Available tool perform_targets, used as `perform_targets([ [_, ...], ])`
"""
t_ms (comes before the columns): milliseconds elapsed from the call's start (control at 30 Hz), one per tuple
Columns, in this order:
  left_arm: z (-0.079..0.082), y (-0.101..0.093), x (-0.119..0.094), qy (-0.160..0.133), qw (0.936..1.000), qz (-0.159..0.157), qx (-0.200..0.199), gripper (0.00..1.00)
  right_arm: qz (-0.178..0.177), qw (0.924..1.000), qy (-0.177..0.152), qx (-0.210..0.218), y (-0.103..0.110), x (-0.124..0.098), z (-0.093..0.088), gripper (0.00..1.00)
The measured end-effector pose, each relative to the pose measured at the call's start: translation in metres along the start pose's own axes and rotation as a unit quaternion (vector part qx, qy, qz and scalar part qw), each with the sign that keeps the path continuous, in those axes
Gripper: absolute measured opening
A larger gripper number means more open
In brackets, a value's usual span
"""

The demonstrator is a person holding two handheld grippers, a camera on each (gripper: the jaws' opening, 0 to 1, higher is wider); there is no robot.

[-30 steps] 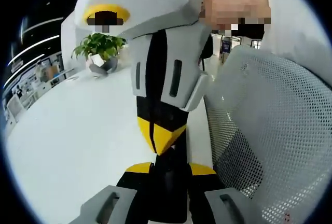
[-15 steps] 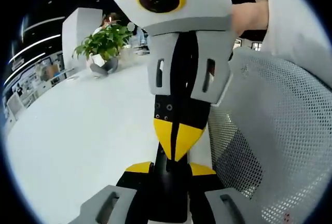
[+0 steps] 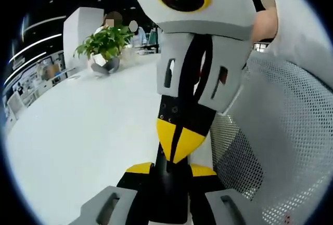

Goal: Press the specified remote control buttons in sequence, fully releasing each button before pressing the next.

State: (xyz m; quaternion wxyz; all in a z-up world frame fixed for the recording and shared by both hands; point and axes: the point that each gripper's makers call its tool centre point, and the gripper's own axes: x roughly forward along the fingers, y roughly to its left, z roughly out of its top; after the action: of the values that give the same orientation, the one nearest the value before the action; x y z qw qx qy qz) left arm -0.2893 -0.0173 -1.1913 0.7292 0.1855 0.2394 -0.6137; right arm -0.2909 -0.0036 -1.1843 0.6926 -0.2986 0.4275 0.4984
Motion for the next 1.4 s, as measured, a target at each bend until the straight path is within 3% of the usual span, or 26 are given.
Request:
perform_targets([
  [167, 0.000, 0.001, 0.000, 0.001, 1.0000, 0.007, -0.003, 0.25, 0.002, 0.9991, -0.006, 0.043, -0.004, 0.000, 0.002, 0.00],
  [400, 0.000, 0.001, -0.001, 0.002, 0.9999, 0.013, -0.004, 0.24, -0.033, 0.9994, -0.004, 0.007, -0.006, 0.002, 0.004, 0.00],
  [500, 0.000, 0.002, -0.001, 0.002, 0.9999, 0.014, -0.005, 0.25, -0.026, 0.9993, -0.003, 0.027, -0.007, 0.002, 0.004, 0.00],
  [600, 0.001, 0.002, -0.001, 0.000, 0.9999, 0.013, -0.005, 0.25, -0.021, 0.9980, -0.029, 0.052, -0.007, 0.001, 0.004, 0.00],
  [800, 0.002, 0.000, -0.002, -0.004, 1.0000, 0.007, -0.001, 0.25, -0.019, 0.9976, -0.066, 0.004, -0.003, -0.001, 0.003, 0.00],
  [867, 0.002, -0.001, -0.002, -0.004, 1.0000, 0.003, 0.002, 0.25, -0.015, 0.9974, -0.070, 0.005, -0.001, -0.003, 0.003, 0.00],
  [1167, 0.002, -0.002, -0.004, -0.007, 0.9999, 0.000, 0.008, 0.25, 0.001, 0.9978, -0.060, -0.030, 0.004, -0.001, 0.005, 0.00],
  [1333, 0.002, -0.002, -0.004, -0.007, 1.0000, -0.001, 0.007, 0.25, -0.003, 0.9907, -0.025, -0.134, 0.006, 0.000, 0.004, 0.00],
  [1400, 0.002, -0.002, -0.004, -0.006, 1.0000, 0.000, 0.007, 0.25, 0.001, 0.9882, -0.017, -0.152, 0.007, 0.001, 0.004, 0.00],
])
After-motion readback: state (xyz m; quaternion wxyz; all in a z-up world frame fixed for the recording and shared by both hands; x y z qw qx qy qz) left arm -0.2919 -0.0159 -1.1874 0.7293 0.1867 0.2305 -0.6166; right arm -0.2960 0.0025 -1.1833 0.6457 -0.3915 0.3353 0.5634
